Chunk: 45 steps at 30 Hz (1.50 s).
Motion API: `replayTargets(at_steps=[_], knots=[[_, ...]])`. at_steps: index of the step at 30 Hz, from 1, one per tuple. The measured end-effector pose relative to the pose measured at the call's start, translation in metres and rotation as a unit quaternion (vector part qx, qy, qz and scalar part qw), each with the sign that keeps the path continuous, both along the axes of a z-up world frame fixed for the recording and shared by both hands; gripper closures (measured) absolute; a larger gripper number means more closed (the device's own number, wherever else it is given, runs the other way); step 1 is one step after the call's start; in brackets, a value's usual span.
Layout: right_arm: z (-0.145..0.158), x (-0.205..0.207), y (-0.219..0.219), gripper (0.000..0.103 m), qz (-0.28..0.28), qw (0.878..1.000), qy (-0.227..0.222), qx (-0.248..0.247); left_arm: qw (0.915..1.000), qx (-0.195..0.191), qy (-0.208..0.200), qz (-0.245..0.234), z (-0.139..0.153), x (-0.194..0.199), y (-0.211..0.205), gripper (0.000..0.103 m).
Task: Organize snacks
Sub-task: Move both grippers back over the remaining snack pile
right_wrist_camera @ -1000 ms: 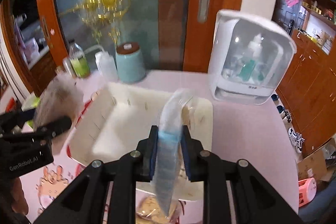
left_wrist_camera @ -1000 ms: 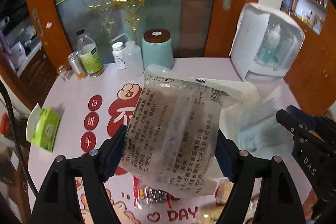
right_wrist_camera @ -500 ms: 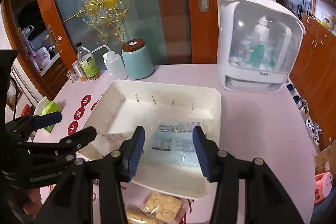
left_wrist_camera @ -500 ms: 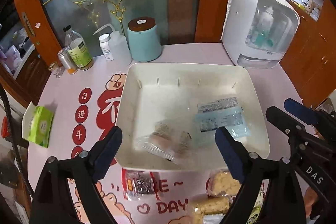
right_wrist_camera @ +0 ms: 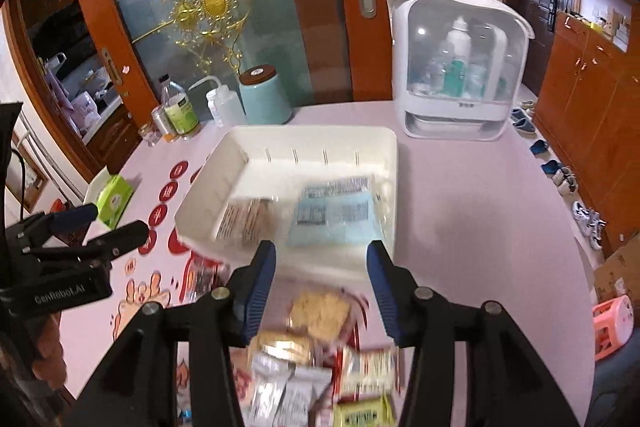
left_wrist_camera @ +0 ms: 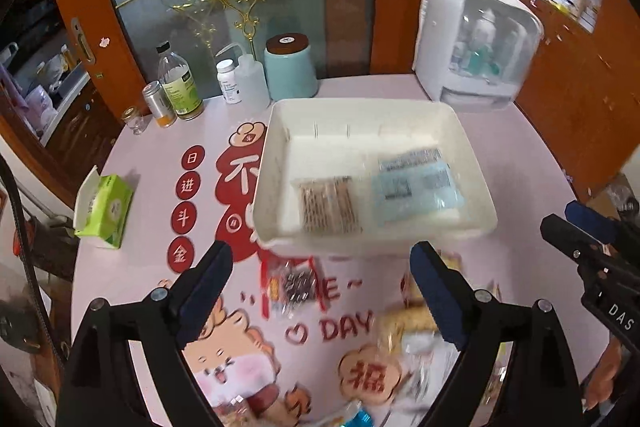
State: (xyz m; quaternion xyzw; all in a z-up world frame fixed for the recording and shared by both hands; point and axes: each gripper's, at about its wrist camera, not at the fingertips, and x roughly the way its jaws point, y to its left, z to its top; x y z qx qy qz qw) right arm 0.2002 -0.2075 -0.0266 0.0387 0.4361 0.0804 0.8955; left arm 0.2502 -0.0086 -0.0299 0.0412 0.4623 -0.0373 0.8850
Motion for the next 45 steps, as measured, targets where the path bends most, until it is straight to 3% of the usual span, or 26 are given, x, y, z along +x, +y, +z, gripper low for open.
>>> replayTargets(at_steps=[9,17,21,27,33,38,45], knots=[[0.012,-0.081,0.021,0.055,-0.013,1.000,0.004,0.010,0.9988,-0.002,-0.002,-0.049,0.010,-0.080,0.032,0.013],[0.010,-0.131,0.048,0.055,-0.007,1.000,0.018,0.020,0.9983,-0.014,-0.006,-0.057,0.012,-0.129,0.067,0.013],[-0.003,-0.146,0.067,0.055,-0.003,0.999,0.041,0.030,0.9977,-0.014,0.000,-0.066,0.000,-0.141,0.086,0.013],[-0.039,-0.152,0.093,0.055,0.000,0.994,0.099,0.055,0.9955,0.002,0.024,-0.092,-0.042,-0.151,0.111,0.013],[-0.088,-0.144,0.109,0.055,-0.031,0.978,0.178,0.101,0.9896,0.038,0.070,-0.119,-0.096,-0.151,0.131,0.013],[-0.138,-0.133,0.119,0.055,-0.080,0.949,0.259,0.160,0.9809,0.058,0.110,-0.149,-0.139,-0.145,0.138,0.013],[-0.177,-0.115,0.135,0.055,-0.124,0.922,0.312,0.194,0.9694,0.071,0.152,-0.179,-0.180,-0.127,0.136,0.013]])
